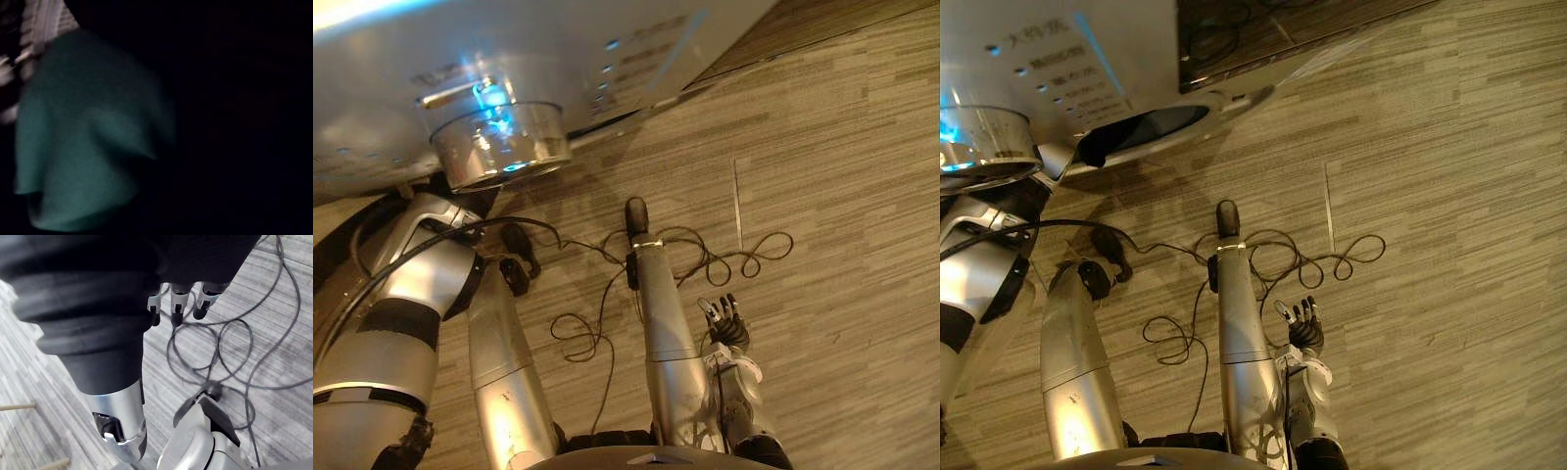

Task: Pick up the laundry basket with both hands and put the clothes into the washing machine.

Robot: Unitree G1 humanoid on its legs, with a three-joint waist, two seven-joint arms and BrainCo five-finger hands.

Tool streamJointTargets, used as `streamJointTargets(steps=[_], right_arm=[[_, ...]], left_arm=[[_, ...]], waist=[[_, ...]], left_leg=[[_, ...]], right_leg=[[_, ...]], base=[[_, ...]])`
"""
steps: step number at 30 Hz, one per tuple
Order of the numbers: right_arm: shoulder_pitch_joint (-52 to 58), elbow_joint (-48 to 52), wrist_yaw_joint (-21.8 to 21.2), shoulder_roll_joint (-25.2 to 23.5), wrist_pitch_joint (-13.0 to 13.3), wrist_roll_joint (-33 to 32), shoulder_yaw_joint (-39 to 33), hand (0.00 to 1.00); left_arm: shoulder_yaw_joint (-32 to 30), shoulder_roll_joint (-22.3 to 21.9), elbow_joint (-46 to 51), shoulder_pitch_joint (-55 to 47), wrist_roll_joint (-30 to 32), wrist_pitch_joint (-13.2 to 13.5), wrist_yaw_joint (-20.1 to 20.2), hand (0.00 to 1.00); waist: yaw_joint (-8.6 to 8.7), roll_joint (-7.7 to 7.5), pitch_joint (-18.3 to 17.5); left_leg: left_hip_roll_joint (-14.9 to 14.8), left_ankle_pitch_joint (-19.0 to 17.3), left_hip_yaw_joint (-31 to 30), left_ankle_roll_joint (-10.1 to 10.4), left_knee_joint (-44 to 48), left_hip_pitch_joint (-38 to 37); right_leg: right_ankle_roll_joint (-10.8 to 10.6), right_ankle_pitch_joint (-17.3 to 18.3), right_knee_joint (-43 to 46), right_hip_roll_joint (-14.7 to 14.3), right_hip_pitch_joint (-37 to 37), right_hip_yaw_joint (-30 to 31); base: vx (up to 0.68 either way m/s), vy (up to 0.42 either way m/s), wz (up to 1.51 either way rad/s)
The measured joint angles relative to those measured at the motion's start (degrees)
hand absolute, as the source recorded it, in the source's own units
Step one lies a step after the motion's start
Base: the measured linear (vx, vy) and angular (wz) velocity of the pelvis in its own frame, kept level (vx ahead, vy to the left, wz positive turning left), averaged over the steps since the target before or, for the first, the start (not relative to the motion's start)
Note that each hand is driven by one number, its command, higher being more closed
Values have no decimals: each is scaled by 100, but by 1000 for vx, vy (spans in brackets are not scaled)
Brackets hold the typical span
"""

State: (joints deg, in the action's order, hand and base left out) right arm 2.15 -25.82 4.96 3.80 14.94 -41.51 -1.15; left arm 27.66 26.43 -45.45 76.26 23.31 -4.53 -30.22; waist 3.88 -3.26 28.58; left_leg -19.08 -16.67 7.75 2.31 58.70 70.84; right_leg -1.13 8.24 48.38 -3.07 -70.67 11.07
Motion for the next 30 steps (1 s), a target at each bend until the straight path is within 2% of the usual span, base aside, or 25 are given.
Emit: streamJointTargets(steps=[2, 4, 6, 8, 9, 10, 12, 15, 16, 18, 21, 26, 30], right_arm=[[-34, -21, -78, 14, 9, -201, 28, 0], [-75, -6, -108, 16, 1, -348, 77, 0], [-74, 10, -108, 27, 2, -366, 122, 0], [-74, 10, -97, 21, -7, -361, 125, 0], [-75, 12, -71, 19, -16, -351, 124, 0], [-75, 16, -63, 14, -20, -350, 124, 0], [-101, 25, 0, -5, -119, -324, 120, 0], [-129, 14, 195, -33, -194, -318, 81, 0], [-134, 14, 207, -43, -222, -313, 71, 0], [-139, 15, 333, -66, -270, -307, 36, 0], [-140, 15, 392, -63, -286, -271, 36, 0], [-142, 76, 391, -57, -287, -87, 56, 0], [-123, 229, 392, -43, -276, -81, 185, 0]], left_arm=[[15, -49, -14, 27, 968, -251, 219, 0], [-48, -129, -35, 45, 1073, -442, 356, 0], [-373, -314, -144, 140, 767, -484, 481, 0], [-905, -579, -482, 323, -18, -424, 526, 0], [-1247, -688, -684, 383, -899, -334, 532, 0], [-1400, -736, -787, 428, -1369, -300, 544, 0], [-1929, -893, -968, 544, -3757, -10, 535, 0], [-2394, -1074, -965, 627, -6011, 429, 655, 0], [-2444, -1086, -963, 632, -6352, 502, 682, 0], [-2553, -1127, -929, 633, -7434, 745, 712, 0], [-2777, -1236, -927, 631, -8256, 1027, 701, 0], [-3319, -1438, -672, 446, -8759, 1451, 595, 0], [-3731, -1542, -344, 30, -8778, 1717, 410, 0]], waist=[[1, 0, 0], [-1, 0, 0], [2, -1, 0], [5, -2, -1], [12, -2, -1], [16, -2, -1], [77, -3, -2], [105, -2, -2], [111, -2, -2], [106, -1, -2], [91, -1, -2], [90, -1, -2], [123, 19, -12]], left_leg=[[43, 90, -8, -21, 23, 53], [50, 143, -2, -49, 48, 62], [43, 151, -37, -55, 103, 92], [47, 151, -94, -55, 117, 121], [49, 156, -105, -50, 112, 119], [53, 154, -108, -62, 104, 119], [63, 180, -106, -39, 36, 114], [58, 206, -114, -17, -3, 94], [56, 208, -116, -15, -6, 87], [38, 212, -122, -4, -12, 68], [31, 233, -134, 5, -10, 30], [13, 228, -138, 63, 6, -59], [-14, 188, -136, 94, 8, -209]], right_leg=[[-136, -122, 16, 75, -39, -34], [-265, -233, 21, 91, -42, -30], [-366, -289, 50, 89, -41, -66], [-379, -287, 77, 83, -42, -104], [-373, -279, 79, 81, -41, -107], [-358, -269, 77, 76, -42, -103], [-315, -239, 48, 73, -45, -102], [-281, -261, 24, 48, -45, -101], [-274, -266, 23, 40, -44, -100], [-270, -270, 25, 3, -38, -91], [-264, -275, 75, -13, -27, -90], [-303, -254, 150, -35, 17, -97], [-294, -220, 172, -56, 135, -97]], base=[[22, 70, 12], [58, 57, 2], [62, 45, 0], [48, 30, 4], [0, 0, 0], [0, 0, 0], [19, 15, 4], [8, 2, -1], [35, 5, -6], [58, 2, -6], [69, -2, 0], [65, -3, -1], [63, -2, -3]])
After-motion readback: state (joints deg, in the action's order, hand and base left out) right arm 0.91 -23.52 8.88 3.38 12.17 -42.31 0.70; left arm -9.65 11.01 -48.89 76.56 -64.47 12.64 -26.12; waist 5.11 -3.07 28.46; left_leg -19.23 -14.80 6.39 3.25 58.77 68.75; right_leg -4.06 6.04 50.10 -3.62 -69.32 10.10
